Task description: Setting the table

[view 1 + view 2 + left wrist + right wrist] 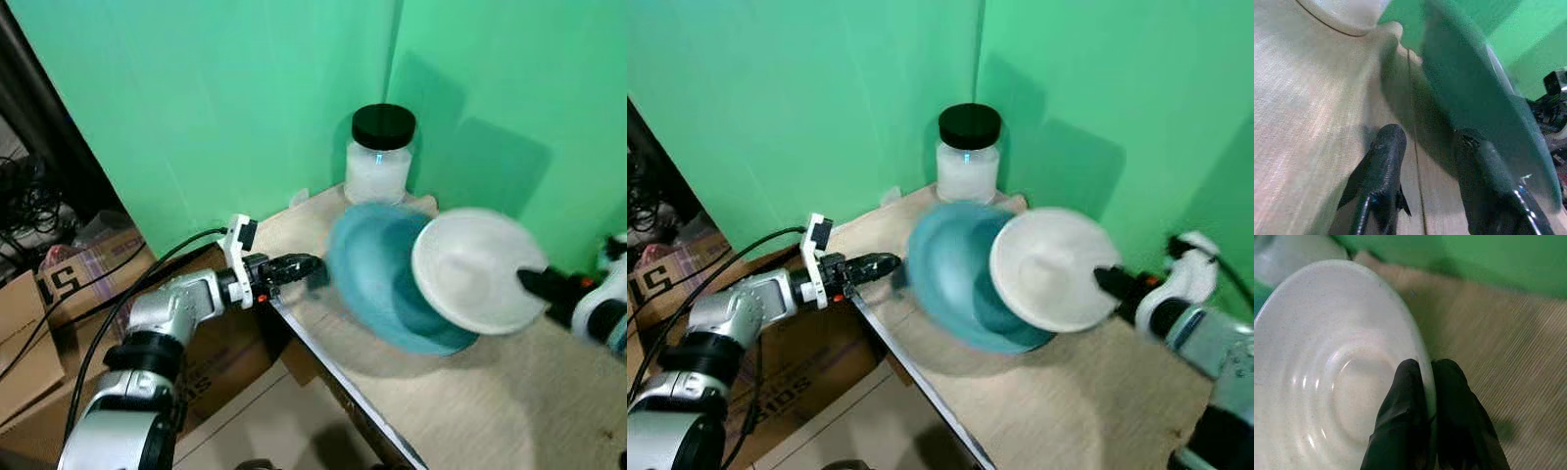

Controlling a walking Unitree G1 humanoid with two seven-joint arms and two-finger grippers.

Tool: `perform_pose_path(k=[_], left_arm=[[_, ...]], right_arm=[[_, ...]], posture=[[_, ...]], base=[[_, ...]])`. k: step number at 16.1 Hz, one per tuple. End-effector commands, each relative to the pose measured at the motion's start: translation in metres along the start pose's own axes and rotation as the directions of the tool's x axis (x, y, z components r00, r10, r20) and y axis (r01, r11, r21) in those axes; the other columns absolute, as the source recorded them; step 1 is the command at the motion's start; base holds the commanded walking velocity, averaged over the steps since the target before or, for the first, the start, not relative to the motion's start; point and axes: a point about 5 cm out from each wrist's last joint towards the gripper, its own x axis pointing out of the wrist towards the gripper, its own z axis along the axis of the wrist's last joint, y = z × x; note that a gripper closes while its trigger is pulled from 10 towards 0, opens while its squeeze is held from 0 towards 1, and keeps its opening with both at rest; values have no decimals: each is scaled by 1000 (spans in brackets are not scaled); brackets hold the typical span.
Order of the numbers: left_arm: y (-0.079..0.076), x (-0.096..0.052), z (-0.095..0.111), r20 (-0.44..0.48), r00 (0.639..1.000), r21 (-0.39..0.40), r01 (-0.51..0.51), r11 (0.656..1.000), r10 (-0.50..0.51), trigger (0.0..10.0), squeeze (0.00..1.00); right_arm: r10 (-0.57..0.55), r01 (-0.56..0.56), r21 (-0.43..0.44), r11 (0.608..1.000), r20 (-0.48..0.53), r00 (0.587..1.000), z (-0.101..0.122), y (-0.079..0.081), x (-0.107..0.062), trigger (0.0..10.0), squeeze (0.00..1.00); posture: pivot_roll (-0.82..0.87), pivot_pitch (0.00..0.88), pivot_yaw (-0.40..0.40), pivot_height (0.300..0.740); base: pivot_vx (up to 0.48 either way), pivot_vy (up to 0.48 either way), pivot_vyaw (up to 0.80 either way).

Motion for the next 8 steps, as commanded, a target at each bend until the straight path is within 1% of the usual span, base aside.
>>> perform_pose_path(k=[1, 2, 3, 5, 6, 8], left_arm=[[1, 2, -1, -31, 999, -2, -6, 1000, 6, 10000, 1000], [3, 5, -3, -65, 998, 10, -19, 1000, 20, 10000, 1000], [3, 6, -3, -65, 998, 13, -24, 1000, 24, 10000, 1000], [1, 9, 8, -13, 1000, 3, 2, 1000, -2, 10000, 1000], [-1, 7, 15, 20, 1000, 11, 24, 1000, -24, 10000, 1000], [-4, -7, 24, 67, 993, -7, 97, 995, -96, 10000, 1000]], right_arm=[[12, -12, -25, 1000, 11, 1000, 1, 5, -1, 0, 0], [24, -23, -30, 999, 9, 1000, 0, 8, 1, 0, 0], [26, -26, -32, 999, 8, 1000, 0, 9, 1, 0, 0], [35, -34, -52, 998, 22, 999, 4, 12, 1, 0, 0], [36, -34, -59, 998, 29, 999, 5, 13, 0, 0, 0], [41, -38, -66, 997, 41, 998, 7, 15, -1, 0, 0]], posture=[[1, 0, 56, 740], [0, 0, 58, 740], [0, 0, 58, 740], [-3, 0, 62, 740], [-8, 0, 67, 740], [-6, 0, 69, 740]], base=[[0, 0, 0], [0, 0, 0], [0, 0, 0], [0, 0, 0], [0, 0, 0], [0, 0, 0]])
